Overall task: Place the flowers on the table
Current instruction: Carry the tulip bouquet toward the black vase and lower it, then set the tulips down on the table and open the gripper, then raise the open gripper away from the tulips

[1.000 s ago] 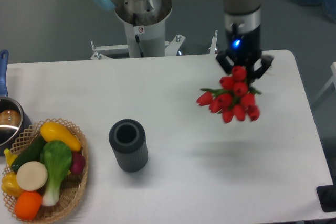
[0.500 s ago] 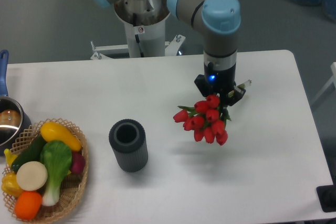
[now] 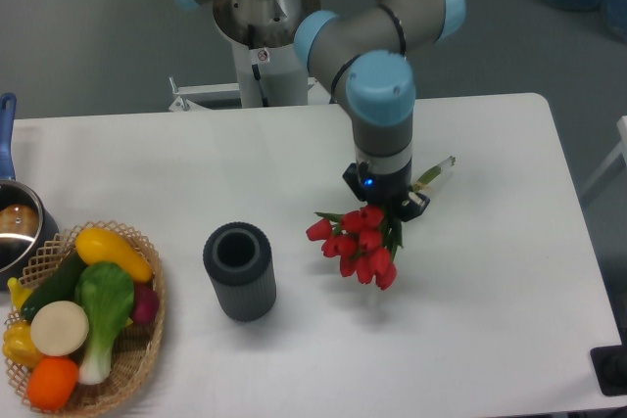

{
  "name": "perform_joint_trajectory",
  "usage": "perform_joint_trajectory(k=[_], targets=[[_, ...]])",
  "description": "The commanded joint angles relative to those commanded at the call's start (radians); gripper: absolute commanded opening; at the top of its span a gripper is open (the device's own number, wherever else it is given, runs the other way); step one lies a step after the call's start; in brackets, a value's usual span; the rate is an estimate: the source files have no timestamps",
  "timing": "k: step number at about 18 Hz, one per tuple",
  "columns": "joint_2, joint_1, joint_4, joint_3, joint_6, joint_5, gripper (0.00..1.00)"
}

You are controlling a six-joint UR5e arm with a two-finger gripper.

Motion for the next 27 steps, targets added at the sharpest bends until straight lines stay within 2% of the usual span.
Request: perform_joint_trajectory(k=[7, 10, 13, 14, 15, 17, 20, 22, 24, 27], targets=[[-0.029, 0.0, 0.003, 0.0, 0.0, -0.006, 0.32], [-0.035, 0.0, 0.003, 0.002, 0.0, -0.005, 0.39], [-0.037, 0.0, 0.006, 0.005, 0.0, -0.006, 0.53], [-0.037, 0.0, 0.006, 0.009, 0.002, -0.006, 0.63], [-0.037, 0.0, 0.006, 0.015, 0.002, -0.005, 0.82], [-0.02, 0.003, 0.008, 0.029, 0.003, -0.005, 1.0], [0.008, 0.006, 0.011, 0.061, 0.0, -0.006, 1.0], [0.053, 0.021, 0.026, 0.087, -0.052, -0.014, 1.0], [0.076, 0.067, 0.07, 0.145, -0.174, -0.145, 1.0], [0.106, 0.129, 0.071, 0.195, -0.241, -0.267, 1.0]])
